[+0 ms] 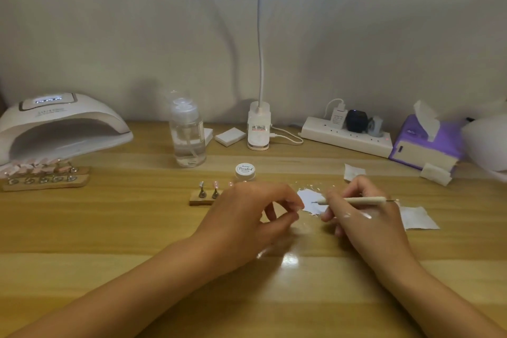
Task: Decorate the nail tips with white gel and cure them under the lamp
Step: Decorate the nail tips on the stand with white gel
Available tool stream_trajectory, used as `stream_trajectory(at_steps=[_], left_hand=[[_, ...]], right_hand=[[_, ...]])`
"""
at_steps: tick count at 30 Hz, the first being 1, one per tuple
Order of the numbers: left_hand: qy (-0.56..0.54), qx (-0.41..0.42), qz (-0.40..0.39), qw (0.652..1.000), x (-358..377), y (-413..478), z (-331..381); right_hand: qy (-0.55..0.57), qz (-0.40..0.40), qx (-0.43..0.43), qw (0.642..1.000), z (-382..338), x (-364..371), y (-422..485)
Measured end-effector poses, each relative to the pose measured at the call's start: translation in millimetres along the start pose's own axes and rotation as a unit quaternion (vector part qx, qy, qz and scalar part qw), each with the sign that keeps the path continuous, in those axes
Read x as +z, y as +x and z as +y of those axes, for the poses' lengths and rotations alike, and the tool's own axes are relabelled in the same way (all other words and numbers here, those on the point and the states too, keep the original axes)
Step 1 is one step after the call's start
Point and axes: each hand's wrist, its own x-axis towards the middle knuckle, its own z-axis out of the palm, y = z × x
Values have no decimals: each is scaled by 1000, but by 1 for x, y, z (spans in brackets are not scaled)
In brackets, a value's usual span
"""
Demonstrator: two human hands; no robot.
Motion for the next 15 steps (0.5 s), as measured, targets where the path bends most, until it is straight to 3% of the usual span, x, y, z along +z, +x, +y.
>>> stream_trajectory(at_steps=[4,11,15], left_hand=[[-41,-23,-27,999,13,-3,-12],[-62,-56,-19,996,18,-6,-14],[-84,-58,-27,994,15,-6,-14]], right_hand=[[-52,-15,-5,999,2,1,2],[-35,-16,3,999,4,0,3],[59,52,-62,995,-6,-2,-4]])
